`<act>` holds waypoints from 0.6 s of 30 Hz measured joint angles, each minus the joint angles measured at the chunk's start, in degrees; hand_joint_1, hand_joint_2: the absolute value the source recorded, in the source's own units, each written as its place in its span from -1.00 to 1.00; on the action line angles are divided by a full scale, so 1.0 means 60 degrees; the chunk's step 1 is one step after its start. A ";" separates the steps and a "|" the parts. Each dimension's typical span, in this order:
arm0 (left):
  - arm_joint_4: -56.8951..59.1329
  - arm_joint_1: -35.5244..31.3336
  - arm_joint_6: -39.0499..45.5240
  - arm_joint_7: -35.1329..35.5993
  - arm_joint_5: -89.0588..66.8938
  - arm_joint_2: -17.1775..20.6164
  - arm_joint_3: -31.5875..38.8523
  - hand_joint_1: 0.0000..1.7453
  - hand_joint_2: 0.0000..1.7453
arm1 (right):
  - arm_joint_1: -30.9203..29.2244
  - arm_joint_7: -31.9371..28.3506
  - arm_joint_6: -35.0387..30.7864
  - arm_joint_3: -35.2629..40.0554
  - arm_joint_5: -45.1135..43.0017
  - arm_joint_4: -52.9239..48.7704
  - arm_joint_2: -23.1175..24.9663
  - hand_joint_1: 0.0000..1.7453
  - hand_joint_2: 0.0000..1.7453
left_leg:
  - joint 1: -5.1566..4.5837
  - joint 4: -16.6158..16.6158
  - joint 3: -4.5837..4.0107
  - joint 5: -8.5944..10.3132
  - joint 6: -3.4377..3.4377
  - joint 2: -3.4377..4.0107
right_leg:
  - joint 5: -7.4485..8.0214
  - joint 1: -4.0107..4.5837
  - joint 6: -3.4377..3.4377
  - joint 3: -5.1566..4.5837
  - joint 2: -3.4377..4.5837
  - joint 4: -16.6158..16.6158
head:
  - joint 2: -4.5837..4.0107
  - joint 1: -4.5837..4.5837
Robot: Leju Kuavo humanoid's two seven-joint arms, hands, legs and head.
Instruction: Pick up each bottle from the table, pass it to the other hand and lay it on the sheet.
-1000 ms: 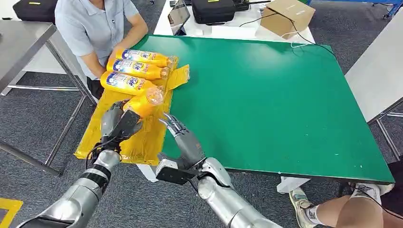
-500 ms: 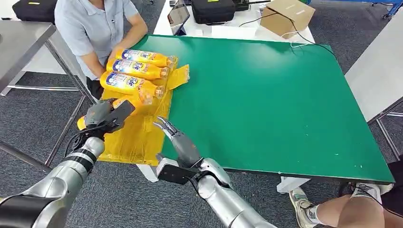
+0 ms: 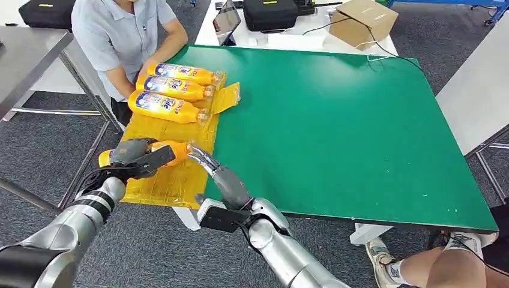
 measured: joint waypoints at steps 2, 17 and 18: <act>0.0000 0.0000 -0.0018 -0.0036 -0.0069 0.0004 -0.0007 1.00 1.00 | 0.0000 -0.0007 0.0007 0.0000 0.0000 0.0004 0.0007 -1.00 -1.00 | 0.0000 0.0000 0.0004 0.0000 0.0000 0.0000 | 0.0000 -0.0001 0.0000 0.0005 0.0000 0.0000 | 0.0000 0.0000; -0.0237 0.0156 -0.1268 -0.2211 0.0186 0.0128 -0.0714 0.94 1.00 | -0.0166 -0.0332 0.0233 0.0182 -0.0310 0.0244 0.0106 -1.00 -1.00 | -0.0006 -0.0002 0.0036 0.0032 0.0005 -0.0100 | -0.0005 -0.0009 -0.0001 0.0069 -0.0099 -0.0002 | 0.0000 0.0000; -0.0266 0.0179 -0.1271 -0.2229 0.0211 0.0138 -0.0732 0.94 1.00 | -0.0168 -0.0339 0.0233 0.0193 -0.0317 0.0259 0.0106 -1.00 -1.00 | -0.0006 -0.0002 0.0039 0.0033 0.0004 -0.0100 | -0.0005 -0.0009 -0.0001 0.0072 -0.0099 -0.0002 | 0.0000 0.0000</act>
